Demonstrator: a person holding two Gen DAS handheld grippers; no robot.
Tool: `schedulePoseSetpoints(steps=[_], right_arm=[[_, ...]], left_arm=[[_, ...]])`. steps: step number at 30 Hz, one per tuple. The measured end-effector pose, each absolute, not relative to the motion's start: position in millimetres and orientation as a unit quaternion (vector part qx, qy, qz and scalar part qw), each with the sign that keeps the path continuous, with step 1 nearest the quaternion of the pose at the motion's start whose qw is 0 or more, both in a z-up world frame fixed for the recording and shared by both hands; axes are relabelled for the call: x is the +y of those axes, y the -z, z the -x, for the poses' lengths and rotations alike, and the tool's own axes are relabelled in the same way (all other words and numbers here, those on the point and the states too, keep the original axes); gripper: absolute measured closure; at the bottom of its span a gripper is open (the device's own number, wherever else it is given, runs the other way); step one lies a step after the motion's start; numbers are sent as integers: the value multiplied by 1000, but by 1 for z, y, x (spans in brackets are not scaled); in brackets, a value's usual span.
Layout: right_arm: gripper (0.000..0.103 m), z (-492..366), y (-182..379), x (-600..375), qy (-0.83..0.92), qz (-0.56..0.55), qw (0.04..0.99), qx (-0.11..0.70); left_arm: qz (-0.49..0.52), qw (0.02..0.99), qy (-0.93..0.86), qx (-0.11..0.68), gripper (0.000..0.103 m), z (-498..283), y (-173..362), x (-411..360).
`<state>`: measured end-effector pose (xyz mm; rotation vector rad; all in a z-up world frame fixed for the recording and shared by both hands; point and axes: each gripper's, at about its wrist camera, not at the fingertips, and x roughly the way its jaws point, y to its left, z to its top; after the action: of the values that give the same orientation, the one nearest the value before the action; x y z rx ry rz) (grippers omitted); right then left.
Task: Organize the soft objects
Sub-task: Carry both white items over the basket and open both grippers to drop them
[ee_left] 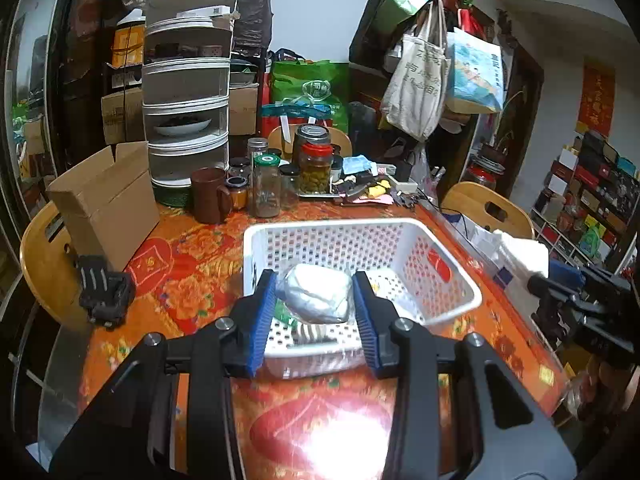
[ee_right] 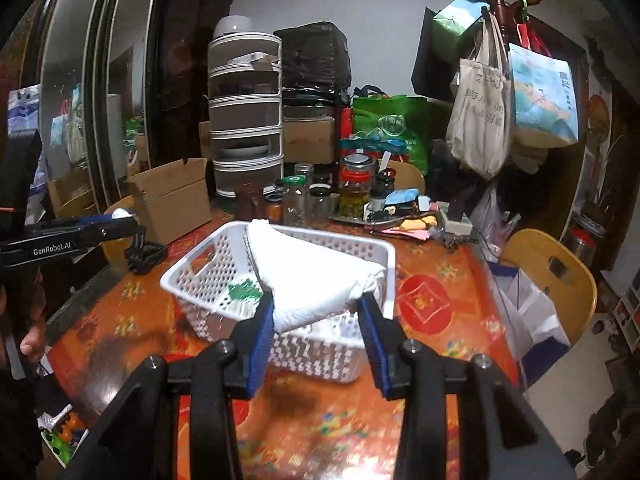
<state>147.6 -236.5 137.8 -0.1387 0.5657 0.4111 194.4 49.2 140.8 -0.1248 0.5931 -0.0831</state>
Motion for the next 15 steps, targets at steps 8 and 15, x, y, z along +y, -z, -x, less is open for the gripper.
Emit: schedulePoseSetpoints(steps=[8,15], right_arm=[[62,-232,-126,-208,-181,75,917,348],[62,-276,-91,-191,-169,73,900,395]], left_arm=[[58,934,37,352,67,-280,-130,32],[53,909,24,413,67,-333,-79,25]])
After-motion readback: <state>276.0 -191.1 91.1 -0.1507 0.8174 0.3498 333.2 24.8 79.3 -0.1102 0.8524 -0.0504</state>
